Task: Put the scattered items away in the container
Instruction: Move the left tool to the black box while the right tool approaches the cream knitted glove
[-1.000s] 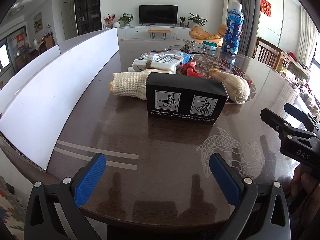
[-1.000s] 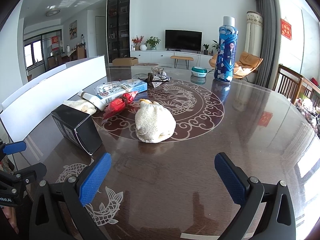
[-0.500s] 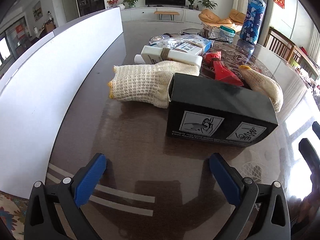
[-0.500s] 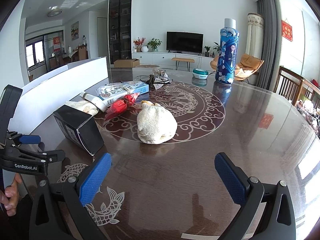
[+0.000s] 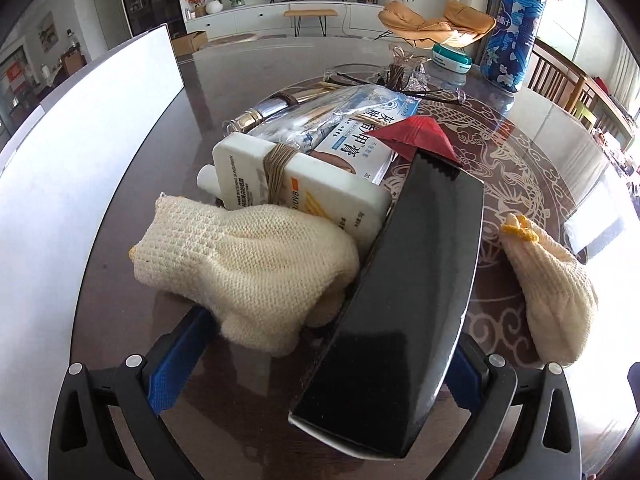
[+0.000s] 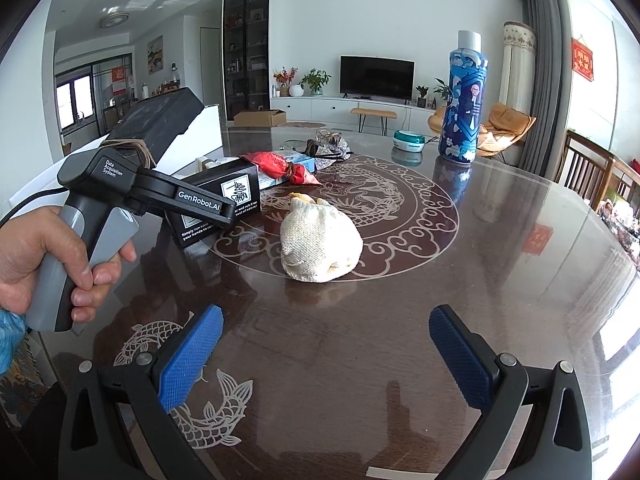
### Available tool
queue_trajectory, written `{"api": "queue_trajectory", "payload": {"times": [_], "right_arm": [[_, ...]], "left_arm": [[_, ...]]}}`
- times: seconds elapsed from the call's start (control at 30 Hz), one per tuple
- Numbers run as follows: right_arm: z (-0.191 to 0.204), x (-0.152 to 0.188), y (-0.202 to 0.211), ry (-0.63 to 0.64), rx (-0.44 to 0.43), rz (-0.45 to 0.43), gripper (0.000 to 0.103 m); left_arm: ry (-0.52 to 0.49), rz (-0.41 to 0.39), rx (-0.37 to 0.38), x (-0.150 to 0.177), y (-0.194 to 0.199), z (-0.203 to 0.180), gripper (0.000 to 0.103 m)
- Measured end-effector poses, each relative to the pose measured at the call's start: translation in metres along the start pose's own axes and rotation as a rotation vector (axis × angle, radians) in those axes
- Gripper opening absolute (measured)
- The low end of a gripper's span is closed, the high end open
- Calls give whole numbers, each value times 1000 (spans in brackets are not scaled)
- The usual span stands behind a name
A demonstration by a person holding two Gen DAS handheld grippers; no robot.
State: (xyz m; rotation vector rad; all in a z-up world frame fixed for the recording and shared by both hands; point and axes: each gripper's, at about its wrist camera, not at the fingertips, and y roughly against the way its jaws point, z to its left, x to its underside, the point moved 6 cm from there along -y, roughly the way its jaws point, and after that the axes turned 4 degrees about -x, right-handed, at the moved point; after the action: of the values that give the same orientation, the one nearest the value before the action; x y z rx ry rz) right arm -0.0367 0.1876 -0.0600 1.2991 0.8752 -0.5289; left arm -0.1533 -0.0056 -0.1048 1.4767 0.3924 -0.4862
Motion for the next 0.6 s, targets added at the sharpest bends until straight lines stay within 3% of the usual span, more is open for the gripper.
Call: {"api": "queue_trajectory", "payload": {"times": [0.17,0.37,0.6], "right_arm": [[-2,1,-6,-15,2,25,103],[-1,6,-38,15,31,215,103],[-10,-1,-63,10,9,275,103]], "left_arm": [[-13,-28,15,10,8,7,103],[-10,-33,14,10,7,9,103],[-13,-34,15,10,7,9,103]]}}
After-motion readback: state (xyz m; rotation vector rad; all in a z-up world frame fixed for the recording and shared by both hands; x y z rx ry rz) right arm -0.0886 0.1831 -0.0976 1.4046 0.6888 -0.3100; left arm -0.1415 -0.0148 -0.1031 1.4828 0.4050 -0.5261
